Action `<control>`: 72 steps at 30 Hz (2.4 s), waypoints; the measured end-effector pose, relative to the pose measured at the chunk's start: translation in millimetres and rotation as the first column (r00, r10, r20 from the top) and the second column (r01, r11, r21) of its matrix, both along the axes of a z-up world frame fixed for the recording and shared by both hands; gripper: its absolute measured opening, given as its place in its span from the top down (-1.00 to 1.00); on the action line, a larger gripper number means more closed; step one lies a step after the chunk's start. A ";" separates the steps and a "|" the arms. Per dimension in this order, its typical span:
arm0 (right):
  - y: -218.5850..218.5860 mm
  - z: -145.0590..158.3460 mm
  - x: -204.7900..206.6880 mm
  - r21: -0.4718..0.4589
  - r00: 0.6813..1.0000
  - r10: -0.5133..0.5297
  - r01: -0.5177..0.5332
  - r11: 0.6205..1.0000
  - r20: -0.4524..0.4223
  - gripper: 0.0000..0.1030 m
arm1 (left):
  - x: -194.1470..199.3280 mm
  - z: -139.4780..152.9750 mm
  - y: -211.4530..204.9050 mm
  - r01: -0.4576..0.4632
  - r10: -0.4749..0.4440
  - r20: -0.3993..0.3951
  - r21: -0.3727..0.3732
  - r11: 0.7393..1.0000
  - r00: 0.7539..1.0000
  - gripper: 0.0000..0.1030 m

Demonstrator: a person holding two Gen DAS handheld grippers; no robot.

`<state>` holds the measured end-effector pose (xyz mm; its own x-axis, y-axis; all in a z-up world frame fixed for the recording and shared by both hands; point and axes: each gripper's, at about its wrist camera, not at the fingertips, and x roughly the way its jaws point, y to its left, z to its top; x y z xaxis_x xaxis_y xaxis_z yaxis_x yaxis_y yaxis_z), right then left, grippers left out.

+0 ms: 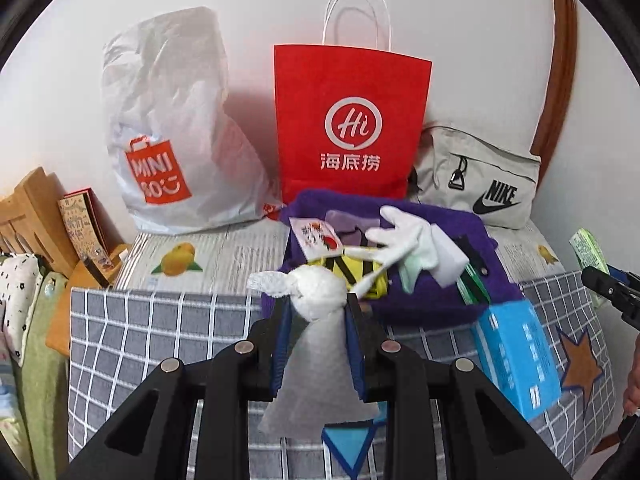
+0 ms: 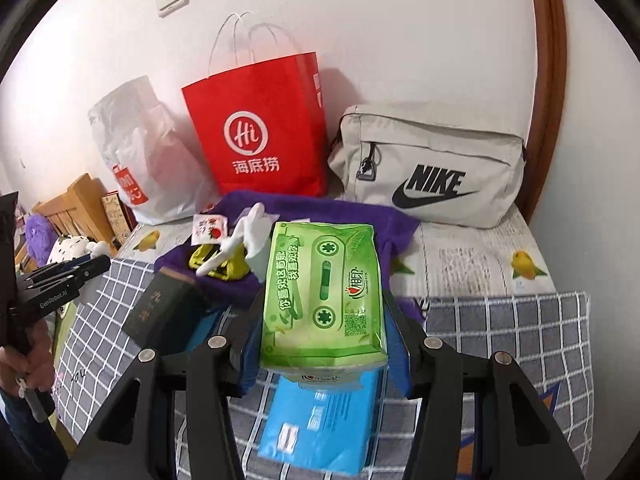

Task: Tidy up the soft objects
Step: 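Lift and carry the wet-wipes pack and white tissue over the purple towel, then lower the wet-wipes pack and white tissue onto the towel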

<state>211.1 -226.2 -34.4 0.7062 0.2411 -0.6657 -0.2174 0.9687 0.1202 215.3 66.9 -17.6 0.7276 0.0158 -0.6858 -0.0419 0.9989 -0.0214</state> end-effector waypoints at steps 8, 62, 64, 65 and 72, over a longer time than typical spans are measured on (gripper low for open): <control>-0.1 4.2 41.6 0.013 1.000 -0.005 0.005 1.000 -0.014 0.00 | 37.7 4.2 -4.1 0.001 -0.001 -0.004 -0.012 1.000 1.000 0.52; 21.1 -65.5 170.9 -0.066 0.981 0.037 -0.050 0.997 -0.192 0.00 | 158.7 -45.2 -17.0 0.036 -0.040 -0.115 -0.036 0.999 0.993 0.52; 22.2 -69.6 172.9 -0.063 0.978 0.040 -0.054 0.997 -0.204 0.00 | 160.2 -46.9 -17.2 0.036 -0.040 -0.120 -0.035 0.999 0.992 0.52; 23.6 -72.7 174.4 -0.064 0.976 0.043 -0.059 0.996 -0.214 0.00 | 160.8 -47.9 -16.4 0.034 -0.038 -0.124 -0.037 0.999 0.992 0.52; 32.5 -97.6 184.6 -0.078 0.959 0.045 -0.070 0.995 -0.279 0.00 | 163.1 -50.9 -13.2 0.038 -0.044 -0.135 -0.048 0.998 0.990 0.52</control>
<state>395.7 -193.7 -132.0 0.4782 0.2092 -0.8530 -0.2432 0.9648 0.1002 378.4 53.6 -68.5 0.6273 -0.0458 -0.7774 -0.0063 0.9979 -0.0639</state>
